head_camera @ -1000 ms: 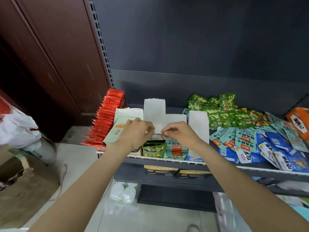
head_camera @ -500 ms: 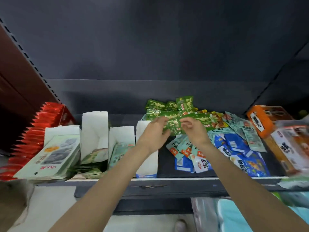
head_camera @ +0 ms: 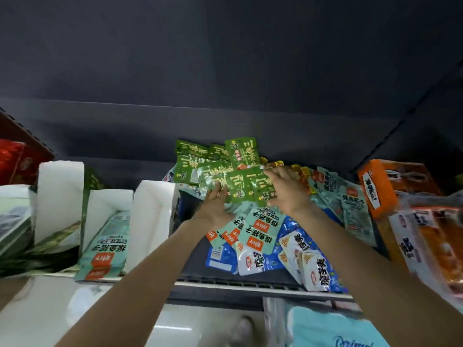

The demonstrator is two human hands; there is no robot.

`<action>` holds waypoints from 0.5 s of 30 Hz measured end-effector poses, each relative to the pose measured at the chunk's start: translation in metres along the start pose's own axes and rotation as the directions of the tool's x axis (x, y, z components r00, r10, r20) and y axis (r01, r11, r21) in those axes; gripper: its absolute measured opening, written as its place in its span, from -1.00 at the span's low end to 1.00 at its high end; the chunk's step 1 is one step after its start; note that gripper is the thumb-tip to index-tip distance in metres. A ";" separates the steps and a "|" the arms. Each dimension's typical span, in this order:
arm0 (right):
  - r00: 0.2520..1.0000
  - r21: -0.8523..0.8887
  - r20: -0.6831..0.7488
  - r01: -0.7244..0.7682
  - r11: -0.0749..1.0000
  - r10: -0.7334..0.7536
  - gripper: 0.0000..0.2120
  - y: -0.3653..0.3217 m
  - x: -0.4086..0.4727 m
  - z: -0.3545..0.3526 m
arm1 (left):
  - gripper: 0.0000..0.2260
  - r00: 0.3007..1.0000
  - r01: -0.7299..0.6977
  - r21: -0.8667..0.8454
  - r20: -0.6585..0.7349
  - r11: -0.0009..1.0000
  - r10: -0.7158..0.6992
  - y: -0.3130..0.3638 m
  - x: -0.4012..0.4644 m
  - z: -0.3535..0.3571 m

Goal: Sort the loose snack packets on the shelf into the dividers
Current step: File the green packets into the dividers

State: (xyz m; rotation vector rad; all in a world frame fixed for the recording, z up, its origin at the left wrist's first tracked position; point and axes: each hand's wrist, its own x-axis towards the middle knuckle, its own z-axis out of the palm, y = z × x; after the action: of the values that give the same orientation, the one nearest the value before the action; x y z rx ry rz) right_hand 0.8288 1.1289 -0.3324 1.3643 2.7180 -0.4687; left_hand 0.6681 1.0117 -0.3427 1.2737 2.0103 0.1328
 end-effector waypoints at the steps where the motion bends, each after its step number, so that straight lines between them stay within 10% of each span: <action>1: 0.998 -0.066 -0.055 0.018 0.998 -0.021 -0.23 0.000 -0.001 -0.002 | -0.31 1.000 0.001 -0.028 -0.023 1.000 -0.001 0.000 0.000 -0.001; 8: 0.914 0.118 -0.320 0.301 0.946 -0.251 -0.87 -0.013 -0.007 -0.033 | -0.40 0.980 -0.100 -0.178 -0.189 0.979 0.066 0.017 -0.021 -0.003; 15: 0.928 0.718 -0.374 0.287 0.634 0.004 -0.93 -0.048 -0.021 -0.065 | -0.50 0.871 -0.255 -0.494 -0.491 0.831 -0.025 0.024 -0.049 -0.041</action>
State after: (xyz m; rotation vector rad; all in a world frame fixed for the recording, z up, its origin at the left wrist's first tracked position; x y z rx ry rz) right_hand 0.8090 1.1048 -0.2554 1.4554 3.0498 -1.7339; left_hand 0.6711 0.9953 -0.2767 1.0422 2.0580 1.1102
